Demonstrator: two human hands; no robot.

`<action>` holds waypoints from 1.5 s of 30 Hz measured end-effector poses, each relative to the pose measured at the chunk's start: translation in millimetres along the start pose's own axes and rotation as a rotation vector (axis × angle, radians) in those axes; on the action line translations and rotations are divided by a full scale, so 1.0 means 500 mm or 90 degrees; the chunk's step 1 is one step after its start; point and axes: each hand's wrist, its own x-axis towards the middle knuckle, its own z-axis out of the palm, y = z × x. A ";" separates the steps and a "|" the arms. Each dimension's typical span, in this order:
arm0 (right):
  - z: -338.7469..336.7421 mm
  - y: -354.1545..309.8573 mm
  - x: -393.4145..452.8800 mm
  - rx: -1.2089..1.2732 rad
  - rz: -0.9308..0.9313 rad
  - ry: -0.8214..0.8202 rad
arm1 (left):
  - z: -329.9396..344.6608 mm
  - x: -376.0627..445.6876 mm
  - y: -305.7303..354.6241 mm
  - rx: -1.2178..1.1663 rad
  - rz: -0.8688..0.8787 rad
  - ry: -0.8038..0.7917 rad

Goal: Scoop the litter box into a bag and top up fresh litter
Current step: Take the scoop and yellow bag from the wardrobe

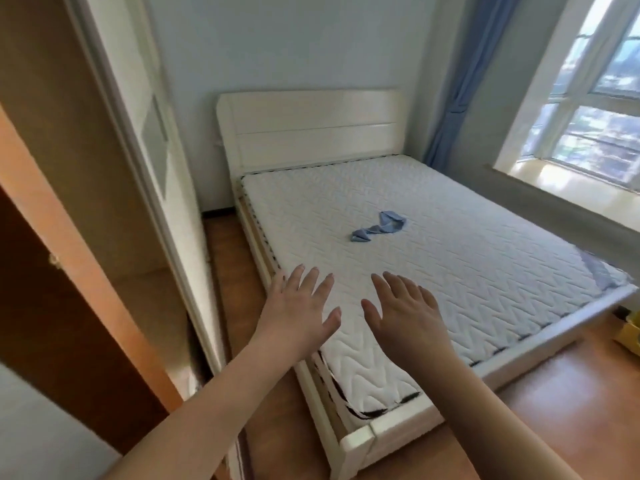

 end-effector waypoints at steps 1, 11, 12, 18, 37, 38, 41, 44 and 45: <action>0.010 -0.003 0.025 0.005 -0.025 0.001 | 0.004 0.009 -0.010 0.005 -0.023 0.000; 0.077 -0.027 0.224 0.053 -0.264 0.002 | 0.036 0.066 -0.071 0.040 -0.274 -0.016; 0.085 -0.031 0.238 0.063 -0.279 0.002 | 0.039 0.068 -0.074 0.044 -0.296 -0.015; 0.138 -0.081 0.290 0.080 -0.385 -0.016 | 0.067 0.038 -0.102 0.075 -0.405 0.018; 0.286 -0.348 0.327 0.060 -0.568 -0.090 | 0.240 -0.027 -0.208 -0.037 -0.701 -0.022; 0.290 -0.355 0.329 0.065 -0.572 -0.091 | 0.244 -0.028 -0.208 -0.047 -0.713 -0.024; 0.306 -0.373 0.342 0.076 -0.597 -0.100 | 0.265 -0.034 -0.207 -0.064 -0.740 -0.024; 0.332 -0.399 0.357 0.077 -0.646 -0.112 | 0.285 -0.044 -0.203 -0.077 -0.779 -0.031; 0.341 -0.412 0.363 0.079 -0.663 -0.121 | 0.293 -0.048 -0.205 -0.077 -0.791 -0.037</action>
